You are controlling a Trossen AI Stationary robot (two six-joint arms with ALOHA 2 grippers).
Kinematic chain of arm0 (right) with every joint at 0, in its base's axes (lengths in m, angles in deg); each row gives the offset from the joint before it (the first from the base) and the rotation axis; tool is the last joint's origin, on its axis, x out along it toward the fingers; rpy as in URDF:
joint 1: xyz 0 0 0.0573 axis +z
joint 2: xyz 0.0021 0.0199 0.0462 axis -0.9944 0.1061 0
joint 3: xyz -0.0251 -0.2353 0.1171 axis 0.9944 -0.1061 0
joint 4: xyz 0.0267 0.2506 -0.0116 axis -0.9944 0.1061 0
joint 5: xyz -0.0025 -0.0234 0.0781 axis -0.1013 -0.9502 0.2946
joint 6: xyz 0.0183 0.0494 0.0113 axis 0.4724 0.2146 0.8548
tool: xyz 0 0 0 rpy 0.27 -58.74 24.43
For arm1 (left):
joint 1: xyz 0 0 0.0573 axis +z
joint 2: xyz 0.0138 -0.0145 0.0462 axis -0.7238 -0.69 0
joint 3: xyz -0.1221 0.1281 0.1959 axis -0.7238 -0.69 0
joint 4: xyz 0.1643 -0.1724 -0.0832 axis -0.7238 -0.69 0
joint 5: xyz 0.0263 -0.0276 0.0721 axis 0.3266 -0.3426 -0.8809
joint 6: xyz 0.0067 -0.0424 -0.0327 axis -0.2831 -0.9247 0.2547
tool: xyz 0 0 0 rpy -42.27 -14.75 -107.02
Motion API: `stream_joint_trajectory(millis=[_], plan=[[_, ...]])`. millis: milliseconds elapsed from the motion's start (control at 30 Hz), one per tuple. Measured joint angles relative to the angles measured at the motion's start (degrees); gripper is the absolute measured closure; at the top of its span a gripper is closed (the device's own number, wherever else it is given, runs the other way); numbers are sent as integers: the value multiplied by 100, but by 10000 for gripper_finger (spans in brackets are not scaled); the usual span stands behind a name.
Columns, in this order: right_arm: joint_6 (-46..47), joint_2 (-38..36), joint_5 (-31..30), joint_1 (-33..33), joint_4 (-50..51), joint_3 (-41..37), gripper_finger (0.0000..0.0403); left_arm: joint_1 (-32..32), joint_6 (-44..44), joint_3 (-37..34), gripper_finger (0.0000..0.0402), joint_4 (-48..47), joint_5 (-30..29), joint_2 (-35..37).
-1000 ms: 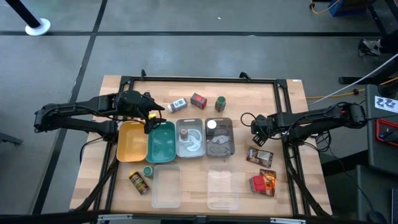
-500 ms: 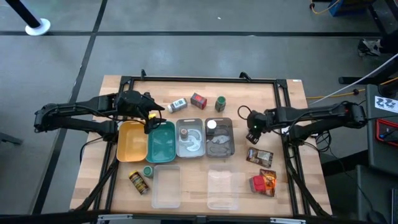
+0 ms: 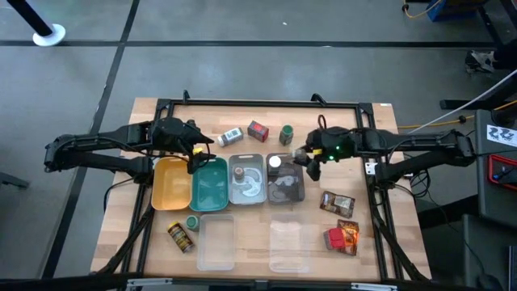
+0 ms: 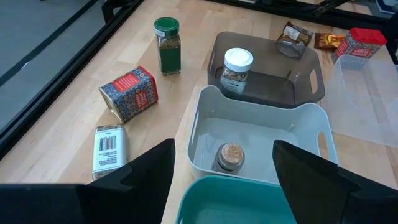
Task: Sort spices by type
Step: Put the brown seasoning bottle into the gray bin
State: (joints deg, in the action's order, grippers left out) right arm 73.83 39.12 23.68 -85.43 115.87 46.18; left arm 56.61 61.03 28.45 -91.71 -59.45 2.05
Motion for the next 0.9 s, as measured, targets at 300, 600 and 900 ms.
stream_joint_trajectory(millis=[300,600,900], plan=[[-714,1072,779,0,-1851,0,188,0,2,2,147,122,0,-2],[-1213,2352,1169,2,-2467,296,207,0,2,4,147,263,1,-1],[-1938,3389,1281,2,-1239,1684,183,0,2,4,147,266,1,-2]])
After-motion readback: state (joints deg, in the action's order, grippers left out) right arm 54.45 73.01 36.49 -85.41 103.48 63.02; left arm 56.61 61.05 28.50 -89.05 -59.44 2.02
